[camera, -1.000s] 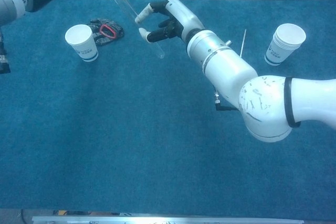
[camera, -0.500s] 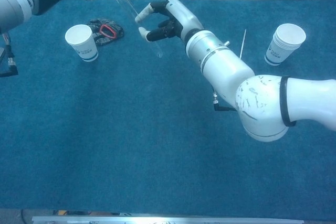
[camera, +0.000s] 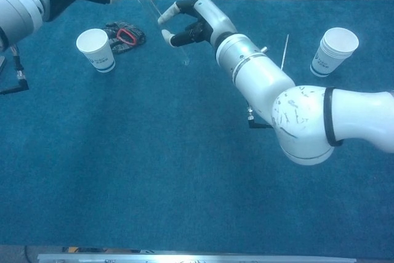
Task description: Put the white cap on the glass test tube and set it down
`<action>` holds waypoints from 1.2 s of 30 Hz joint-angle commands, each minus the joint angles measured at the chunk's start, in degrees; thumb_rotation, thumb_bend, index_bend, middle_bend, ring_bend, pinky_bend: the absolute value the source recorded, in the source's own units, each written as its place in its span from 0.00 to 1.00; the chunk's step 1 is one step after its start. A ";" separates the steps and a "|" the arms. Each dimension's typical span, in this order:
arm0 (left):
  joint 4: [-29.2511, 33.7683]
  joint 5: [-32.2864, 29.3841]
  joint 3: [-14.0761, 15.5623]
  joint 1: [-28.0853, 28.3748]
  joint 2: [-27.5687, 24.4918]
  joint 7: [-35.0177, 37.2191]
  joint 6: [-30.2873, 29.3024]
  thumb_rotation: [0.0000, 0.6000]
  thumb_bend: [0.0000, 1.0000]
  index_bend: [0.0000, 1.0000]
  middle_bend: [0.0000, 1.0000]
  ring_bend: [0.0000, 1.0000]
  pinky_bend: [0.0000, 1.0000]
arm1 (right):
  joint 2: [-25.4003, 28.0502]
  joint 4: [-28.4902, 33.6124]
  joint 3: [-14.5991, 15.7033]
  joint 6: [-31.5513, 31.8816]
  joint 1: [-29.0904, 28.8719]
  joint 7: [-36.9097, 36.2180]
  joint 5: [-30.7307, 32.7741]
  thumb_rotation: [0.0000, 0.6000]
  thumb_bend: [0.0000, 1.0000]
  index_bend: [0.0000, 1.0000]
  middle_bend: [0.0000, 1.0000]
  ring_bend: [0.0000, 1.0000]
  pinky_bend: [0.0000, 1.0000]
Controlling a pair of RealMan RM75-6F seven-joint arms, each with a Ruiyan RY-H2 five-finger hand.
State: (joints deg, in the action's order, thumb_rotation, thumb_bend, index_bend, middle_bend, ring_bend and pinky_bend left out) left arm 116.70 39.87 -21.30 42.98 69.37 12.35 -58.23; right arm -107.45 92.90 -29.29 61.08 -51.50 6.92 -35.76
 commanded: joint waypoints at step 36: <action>-5.15 14.16 5.56 -2.95 -9.14 -6.41 7.42 0.87 0.42 0.21 0.06 0.00 0.07 | 8.91 6.58 3.67 -1.78 0.30 7.24 0.77 1.00 0.43 0.69 0.25 0.05 0.18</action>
State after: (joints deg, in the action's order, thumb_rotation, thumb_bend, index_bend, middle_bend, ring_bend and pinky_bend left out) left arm 112.50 52.04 -16.56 40.78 61.51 5.97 -51.35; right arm -99.23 98.85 -26.13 59.48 -51.21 13.49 -35.14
